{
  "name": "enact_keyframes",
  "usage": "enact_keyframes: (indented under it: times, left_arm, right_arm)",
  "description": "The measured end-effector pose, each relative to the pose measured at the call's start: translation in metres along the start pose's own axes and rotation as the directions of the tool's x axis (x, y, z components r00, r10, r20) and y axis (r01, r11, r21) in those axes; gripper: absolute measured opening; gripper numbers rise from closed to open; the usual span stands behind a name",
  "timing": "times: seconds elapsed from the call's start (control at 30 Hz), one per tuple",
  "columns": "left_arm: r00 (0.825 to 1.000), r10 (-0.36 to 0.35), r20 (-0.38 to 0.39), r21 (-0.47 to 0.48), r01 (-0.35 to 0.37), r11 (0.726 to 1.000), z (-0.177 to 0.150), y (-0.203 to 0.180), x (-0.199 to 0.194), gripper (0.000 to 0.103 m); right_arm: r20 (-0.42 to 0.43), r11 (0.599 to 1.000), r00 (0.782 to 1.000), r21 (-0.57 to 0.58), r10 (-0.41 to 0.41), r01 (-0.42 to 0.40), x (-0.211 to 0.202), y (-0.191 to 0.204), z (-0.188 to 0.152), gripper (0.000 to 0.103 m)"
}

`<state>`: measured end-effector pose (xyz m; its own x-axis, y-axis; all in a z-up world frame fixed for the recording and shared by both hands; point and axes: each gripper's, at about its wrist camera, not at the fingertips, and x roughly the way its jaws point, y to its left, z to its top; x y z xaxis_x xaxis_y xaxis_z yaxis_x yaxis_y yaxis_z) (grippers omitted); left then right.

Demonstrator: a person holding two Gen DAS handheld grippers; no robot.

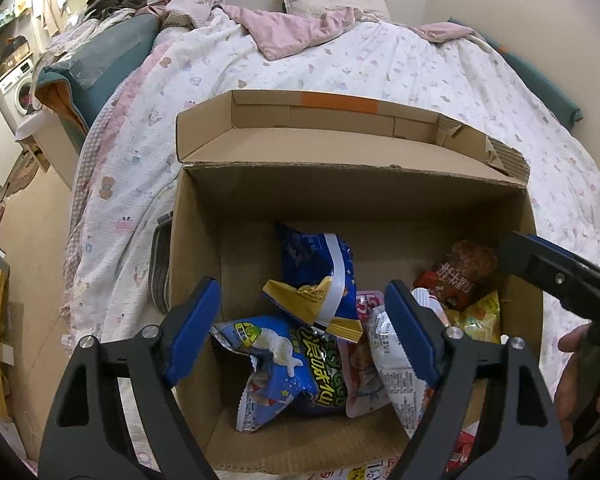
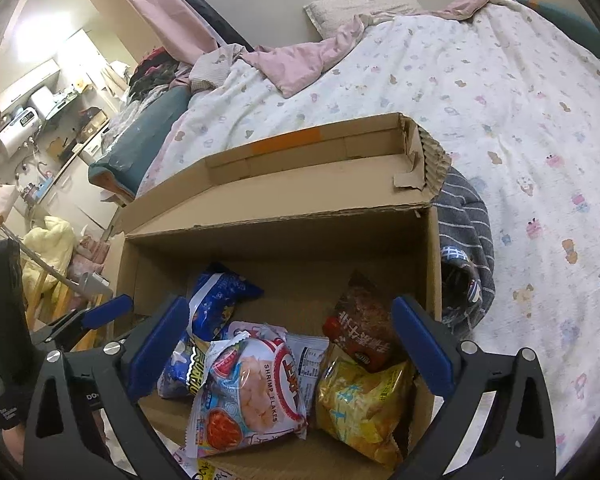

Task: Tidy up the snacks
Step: 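Open both tools to release the blue bag and red packet into the box, then move both tools back toward the remaining snack pile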

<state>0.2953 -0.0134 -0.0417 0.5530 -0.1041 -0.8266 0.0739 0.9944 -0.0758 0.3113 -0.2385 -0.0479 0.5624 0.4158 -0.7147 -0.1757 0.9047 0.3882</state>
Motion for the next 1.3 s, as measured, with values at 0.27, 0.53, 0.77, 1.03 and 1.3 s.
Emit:
enact_keyframes:
  times: [0.27, 0.53, 0.77, 1.03, 1.3]
  left_arm:
    - [1.0, -0.004, -0.002, -0.001, 0.004, 1.0, -0.001, 0.0, 0.0, 0.082]
    - [1.0, -0.004, -0.007, -0.001, 0.004, 1.0, -0.003, -0.001, -0.002, 0.082]
    - [1.0, -0.002, 0.001, -0.014, 0.002, 1.0, -0.011, 0.002, -0.011, 0.082]
    - [1.0, -0.009, 0.017, -0.038, 0.01, 0.999, -0.022, 0.007, -0.032, 0.082]
    - [1.0, -0.003, 0.018, -0.014, 0.003, 1.0, -0.038, 0.013, -0.051, 0.082]
  right_arm:
    - [-0.001, 1.0, 1.0, -0.008, 0.001, -0.001, 0.0, 0.002, 0.0, 0.103]
    - [0.007, 1.0, 1.0, -0.011, -0.009, 0.009, -0.004, 0.003, -0.001, 0.103]
    - [0.006, 1.0, 1.0, 0.004, -0.018, 0.018, -0.015, -0.001, -0.008, 0.103]
    - [0.012, 0.999, 1.0, 0.022, -0.028, 0.028, -0.034, 0.0, -0.018, 0.103]
    - [0.013, 0.999, 0.999, 0.026, -0.032, 0.032, -0.054, 0.003, -0.032, 0.103]
